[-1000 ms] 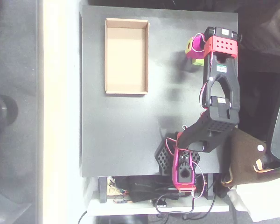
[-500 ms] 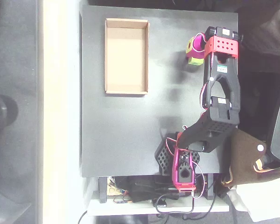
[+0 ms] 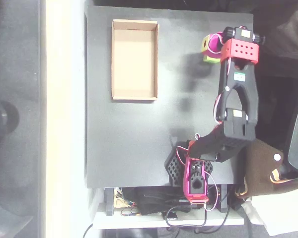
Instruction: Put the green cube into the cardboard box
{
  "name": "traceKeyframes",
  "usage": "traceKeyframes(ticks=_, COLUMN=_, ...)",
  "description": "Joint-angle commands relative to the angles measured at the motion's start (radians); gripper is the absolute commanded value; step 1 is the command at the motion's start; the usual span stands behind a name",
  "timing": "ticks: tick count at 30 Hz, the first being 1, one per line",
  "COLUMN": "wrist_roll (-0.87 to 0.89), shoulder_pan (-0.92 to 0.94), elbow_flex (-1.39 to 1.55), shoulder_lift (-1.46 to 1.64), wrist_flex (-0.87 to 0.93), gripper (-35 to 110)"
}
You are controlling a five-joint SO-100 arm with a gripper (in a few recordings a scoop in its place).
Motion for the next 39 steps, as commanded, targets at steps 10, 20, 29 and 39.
traceKeyframes(ticks=10, wrist_roll=0.109, shoulder_pan=-0.005, elbow_flex=-0.014, shoulder_lift=0.446, wrist_flex=0.006, gripper=8)
traceKeyframes(ticks=20, wrist_roll=0.109, shoulder_pan=-0.207, elbow_flex=-0.003, shoulder_lift=0.680, wrist_flex=0.000, gripper=8)
traceKeyframes(ticks=29, wrist_roll=0.109, shoulder_pan=-0.494, elbow_flex=-0.003, shoulder_lift=0.736, wrist_flex=0.000, gripper=8)
traceKeyframes(ticks=39, wrist_roll=0.109, shoulder_pan=-0.692, elbow_flex=0.000, shoulder_lift=0.687, wrist_flex=0.000, gripper=8)
